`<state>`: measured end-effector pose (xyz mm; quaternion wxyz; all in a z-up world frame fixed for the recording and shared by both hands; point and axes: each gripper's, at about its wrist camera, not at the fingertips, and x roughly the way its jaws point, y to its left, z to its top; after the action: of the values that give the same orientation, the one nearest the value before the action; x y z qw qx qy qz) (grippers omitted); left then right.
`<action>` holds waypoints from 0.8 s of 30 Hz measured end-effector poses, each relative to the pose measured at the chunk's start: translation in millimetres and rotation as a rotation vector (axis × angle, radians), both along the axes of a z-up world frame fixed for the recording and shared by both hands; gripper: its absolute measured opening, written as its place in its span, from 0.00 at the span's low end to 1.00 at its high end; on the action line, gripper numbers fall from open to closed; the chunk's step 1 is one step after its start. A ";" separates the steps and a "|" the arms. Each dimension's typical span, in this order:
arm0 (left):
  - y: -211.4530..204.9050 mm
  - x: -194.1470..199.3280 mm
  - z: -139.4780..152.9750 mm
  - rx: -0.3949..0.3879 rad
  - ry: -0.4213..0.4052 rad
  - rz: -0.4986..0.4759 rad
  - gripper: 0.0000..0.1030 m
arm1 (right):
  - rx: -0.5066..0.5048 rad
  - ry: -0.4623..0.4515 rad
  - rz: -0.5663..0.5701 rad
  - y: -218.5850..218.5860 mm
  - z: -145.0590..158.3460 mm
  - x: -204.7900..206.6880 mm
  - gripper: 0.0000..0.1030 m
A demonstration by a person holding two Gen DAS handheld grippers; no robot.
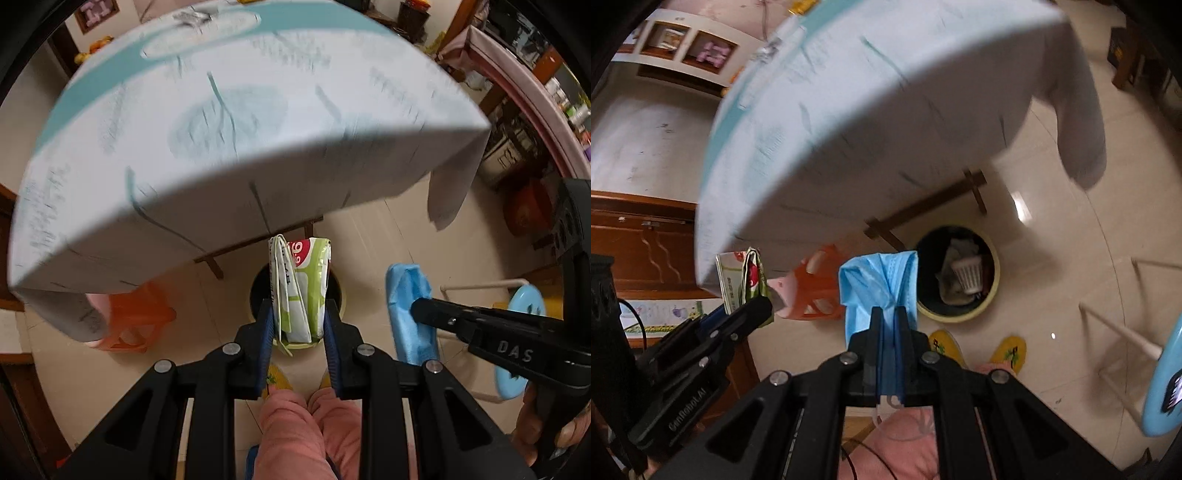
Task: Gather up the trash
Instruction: 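Carry mask and packet down to the black bin and open both tools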
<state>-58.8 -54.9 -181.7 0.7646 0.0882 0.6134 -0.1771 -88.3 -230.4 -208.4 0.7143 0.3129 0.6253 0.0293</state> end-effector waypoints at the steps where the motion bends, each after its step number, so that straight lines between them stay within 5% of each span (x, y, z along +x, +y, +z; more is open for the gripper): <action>1: 1.1 -0.8 -9.7 -0.005 -0.006 -0.008 0.23 | -0.007 0.015 -0.002 4.8 -15.0 -1.0 0.05; 11: 14.7 21.9 -141.6 -0.070 0.044 -0.047 0.23 | -0.061 0.078 -0.078 28.7 -147.9 6.4 0.05; 17: 19.0 38.6 -226.3 -0.021 0.079 -0.034 0.24 | -0.086 0.073 -0.122 30.8 -214.4 16.3 0.05; 21: 20.0 41.5 -271.0 0.038 0.118 -0.023 0.35 | -0.104 0.065 -0.130 30.4 -248.4 19.9 0.06; 24: 23.1 42.4 -296.1 0.058 0.154 0.011 0.57 | -0.114 0.067 -0.121 32.1 -268.4 21.4 0.09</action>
<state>-16.5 -31.8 -477.7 0.7132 0.0930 0.6757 -0.1616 -66.9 -198.3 -476.8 0.7102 0.3097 0.6293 -0.0599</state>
